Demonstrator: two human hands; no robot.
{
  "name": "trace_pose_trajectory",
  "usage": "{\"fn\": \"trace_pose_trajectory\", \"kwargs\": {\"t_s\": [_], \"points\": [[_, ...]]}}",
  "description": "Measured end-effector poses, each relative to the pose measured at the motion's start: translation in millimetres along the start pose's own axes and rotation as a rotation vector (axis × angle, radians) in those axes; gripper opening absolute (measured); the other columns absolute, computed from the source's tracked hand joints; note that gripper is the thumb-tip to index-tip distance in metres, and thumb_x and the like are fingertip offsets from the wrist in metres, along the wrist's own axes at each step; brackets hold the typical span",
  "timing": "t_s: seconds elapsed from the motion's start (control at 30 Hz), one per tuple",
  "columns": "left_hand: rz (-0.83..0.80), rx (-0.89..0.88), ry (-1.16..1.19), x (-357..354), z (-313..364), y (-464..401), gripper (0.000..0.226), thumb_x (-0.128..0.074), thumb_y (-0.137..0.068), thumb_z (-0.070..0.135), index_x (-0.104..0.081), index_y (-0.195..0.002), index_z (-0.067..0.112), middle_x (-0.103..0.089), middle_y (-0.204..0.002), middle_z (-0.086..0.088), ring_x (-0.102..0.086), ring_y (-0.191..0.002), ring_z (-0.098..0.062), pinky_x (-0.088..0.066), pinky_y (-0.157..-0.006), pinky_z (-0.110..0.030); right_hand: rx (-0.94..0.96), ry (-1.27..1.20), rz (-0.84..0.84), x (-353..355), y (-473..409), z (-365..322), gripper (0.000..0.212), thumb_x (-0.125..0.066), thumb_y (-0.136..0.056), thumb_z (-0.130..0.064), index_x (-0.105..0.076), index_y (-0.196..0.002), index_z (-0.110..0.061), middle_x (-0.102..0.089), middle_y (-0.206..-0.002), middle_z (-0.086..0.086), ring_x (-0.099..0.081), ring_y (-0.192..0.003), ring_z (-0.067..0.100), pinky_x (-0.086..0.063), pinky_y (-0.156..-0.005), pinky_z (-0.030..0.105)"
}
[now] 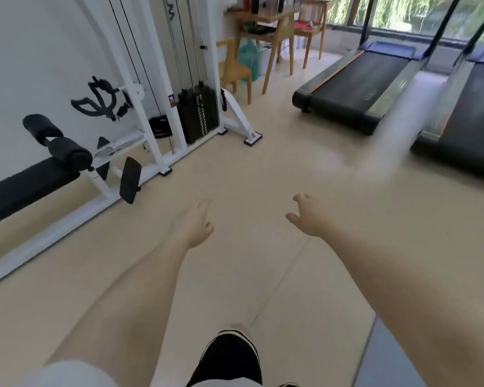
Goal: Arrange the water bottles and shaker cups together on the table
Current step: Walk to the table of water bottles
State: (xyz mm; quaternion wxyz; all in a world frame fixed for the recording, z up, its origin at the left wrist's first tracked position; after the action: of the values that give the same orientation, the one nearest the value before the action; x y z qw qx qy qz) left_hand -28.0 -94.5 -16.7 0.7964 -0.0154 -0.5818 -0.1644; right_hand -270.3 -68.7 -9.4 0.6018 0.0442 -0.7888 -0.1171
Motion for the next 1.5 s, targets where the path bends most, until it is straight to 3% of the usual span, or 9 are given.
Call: {"fn": "trace_pose_trajectory", "kwargs": {"t_s": [0.2, 0.5, 0.73, 0.97, 1.17, 1.3, 1.5], "points": [[-0.063, 0.175, 0.033, -37, -52, -65, 0.057, -0.045, -0.09, 0.017, -0.022, -0.142, 0.01, -0.037, -0.146, -0.011, -0.038, -0.13, -0.03, -0.037, -0.101, -0.04, 0.046, -0.056, -0.13, -29, -79, -17, 0.053, -0.046, -0.094, -0.032, -0.033, -0.138, -0.005, -0.042, -0.142, 0.016, -0.043, -0.129, 0.033, -0.039, -0.103, 0.041], [-0.056, 0.165, 0.093, 11, -63, -305, 0.056, -0.045, -0.09, 0.017, -0.023, -0.142, 0.011, -0.038, -0.146, -0.01, -0.039, -0.129, -0.029, -0.039, -0.099, -0.041, 0.034, -0.057, -0.191, 24, -311, -14, 0.055, -0.046, -0.095, -0.031, -0.029, -0.14, -0.005, -0.04, -0.145, 0.015, -0.039, -0.132, 0.031, -0.034, -0.105, 0.038], [0.062, 0.135, 0.456, 90, 20, -529, 0.053, -0.048, -0.089, 0.019, -0.031, -0.138, 0.014, -0.049, -0.131, -0.006, -0.047, -0.116, -0.023, -0.042, -0.094, -0.036, -0.062, -0.156, -0.076, 126, -480, 54, 0.052, -0.045, -0.096, -0.028, -0.029, -0.14, -0.005, -0.039, -0.147, 0.013, -0.038, -0.133, 0.028, -0.034, -0.103, 0.034], [-0.018, -0.112, 0.368, 96, 137, -744, 0.052, -0.047, -0.087, 0.016, -0.032, -0.137, 0.014, -0.048, -0.133, -0.005, -0.047, -0.117, -0.023, -0.044, -0.095, -0.039, -0.143, -0.183, -0.037, 179, -651, 170, 0.053, -0.046, -0.095, -0.029, -0.031, -0.14, -0.006, -0.041, -0.145, 0.014, -0.039, -0.132, 0.03, -0.034, -0.104, 0.037], [-0.038, -0.127, 0.311, 122, 202, -926, 0.051, -0.045, -0.09, 0.017, -0.029, -0.139, 0.012, -0.041, -0.14, -0.009, -0.044, -0.121, -0.025, -0.042, -0.095, -0.039, -0.133, -0.11, -0.064, 268, -822, 248, 0.051, -0.046, -0.095, -0.031, -0.034, -0.139, -0.008, -0.044, -0.142, 0.013, -0.043, -0.128, 0.031, -0.039, -0.101, 0.04], [-0.007, -0.128, 0.274, 158, 215, -1023, 0.051, -0.045, -0.092, 0.018, -0.027, -0.14, 0.014, -0.039, -0.143, -0.007, -0.044, -0.124, -0.023, -0.037, -0.098, -0.036, -0.107, -0.124, -0.052, 323, -929, 263, 0.051, -0.046, -0.095, -0.031, -0.035, -0.138, -0.006, -0.049, -0.137, 0.015, -0.047, -0.124, 0.032, -0.041, -0.099, 0.039], [0.058, -0.045, 0.281, 182, 183, -1163, 0.051, -0.046, -0.092, 0.017, -0.03, -0.139, 0.012, -0.042, -0.141, -0.01, -0.041, -0.128, -0.025, -0.036, -0.102, -0.038, -0.019, -0.088, -0.098, 343, -1090, 257, 0.05, -0.046, -0.094, -0.031, -0.037, -0.136, -0.007, -0.05, -0.135, 0.015, -0.048, -0.122, 0.032, -0.043, -0.098, 0.04]]}}
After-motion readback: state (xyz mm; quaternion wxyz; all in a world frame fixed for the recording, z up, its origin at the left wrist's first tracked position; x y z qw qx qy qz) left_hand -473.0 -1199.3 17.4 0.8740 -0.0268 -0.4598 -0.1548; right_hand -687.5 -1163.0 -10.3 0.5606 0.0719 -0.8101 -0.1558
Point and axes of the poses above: each hand's wrist, its own y-axis away from the middle knuckle, its own x-axis out of the back of the hand, z = x × y, the point moved 10 cm from there along -y, towards the middle knuckle
